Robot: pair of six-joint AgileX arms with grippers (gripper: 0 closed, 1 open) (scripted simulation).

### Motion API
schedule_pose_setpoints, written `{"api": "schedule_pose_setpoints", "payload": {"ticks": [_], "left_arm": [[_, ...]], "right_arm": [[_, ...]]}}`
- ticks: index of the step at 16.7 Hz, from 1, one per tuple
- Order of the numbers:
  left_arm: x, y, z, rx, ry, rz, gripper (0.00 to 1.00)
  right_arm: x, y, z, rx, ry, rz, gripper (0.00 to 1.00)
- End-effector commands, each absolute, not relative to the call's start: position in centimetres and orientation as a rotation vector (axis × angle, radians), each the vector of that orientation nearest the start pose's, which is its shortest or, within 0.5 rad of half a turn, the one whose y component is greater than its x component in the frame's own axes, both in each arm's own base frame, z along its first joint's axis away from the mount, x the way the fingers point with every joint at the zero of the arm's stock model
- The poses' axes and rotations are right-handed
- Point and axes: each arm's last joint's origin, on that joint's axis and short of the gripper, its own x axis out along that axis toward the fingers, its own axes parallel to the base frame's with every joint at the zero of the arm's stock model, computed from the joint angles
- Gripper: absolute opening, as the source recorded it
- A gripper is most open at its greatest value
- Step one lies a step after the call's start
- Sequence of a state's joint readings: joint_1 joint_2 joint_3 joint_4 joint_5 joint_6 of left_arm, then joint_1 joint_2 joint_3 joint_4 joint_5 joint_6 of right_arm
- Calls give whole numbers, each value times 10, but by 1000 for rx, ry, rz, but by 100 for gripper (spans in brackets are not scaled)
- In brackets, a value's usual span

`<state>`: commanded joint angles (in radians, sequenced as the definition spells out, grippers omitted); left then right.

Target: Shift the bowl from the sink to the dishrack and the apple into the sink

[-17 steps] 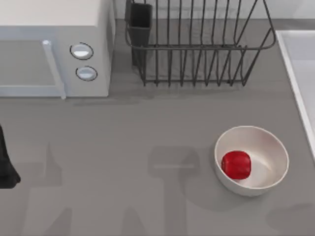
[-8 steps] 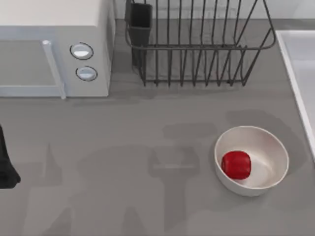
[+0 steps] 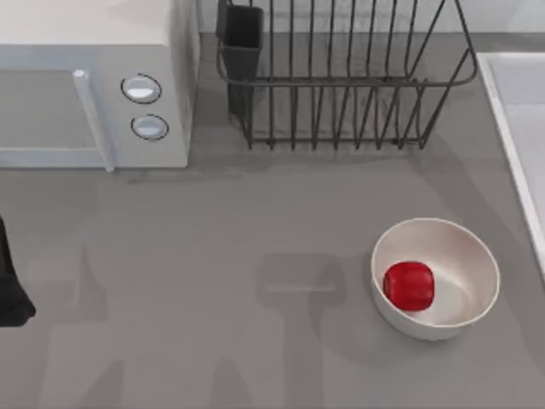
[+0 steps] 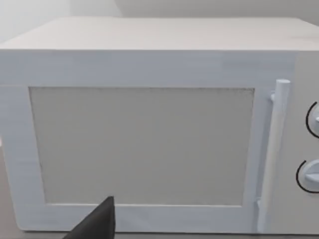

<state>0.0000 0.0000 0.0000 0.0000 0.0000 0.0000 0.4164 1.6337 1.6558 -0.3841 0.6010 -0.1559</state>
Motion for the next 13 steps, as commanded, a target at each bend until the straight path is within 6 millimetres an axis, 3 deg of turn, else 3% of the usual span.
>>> {"api": "schedule_pose_setpoints", "payload": {"ticks": [3, 6, 9, 13], "left_arm": [[106, -1, 160, 0, 0, 0, 100], [106, -1, 160, 0, 0, 0, 100], [106, -1, 160, 0, 0, 0, 100], [106, -1, 160, 0, 0, 0, 100]], "right_arm": [[321, 206, 408, -188, 138, -83, 0], [295, 248, 416, -55, 34, -32, 0], [282, 263, 419, 0, 0, -10, 0], [282, 262, 420, 2, -1, -8, 0]]}}
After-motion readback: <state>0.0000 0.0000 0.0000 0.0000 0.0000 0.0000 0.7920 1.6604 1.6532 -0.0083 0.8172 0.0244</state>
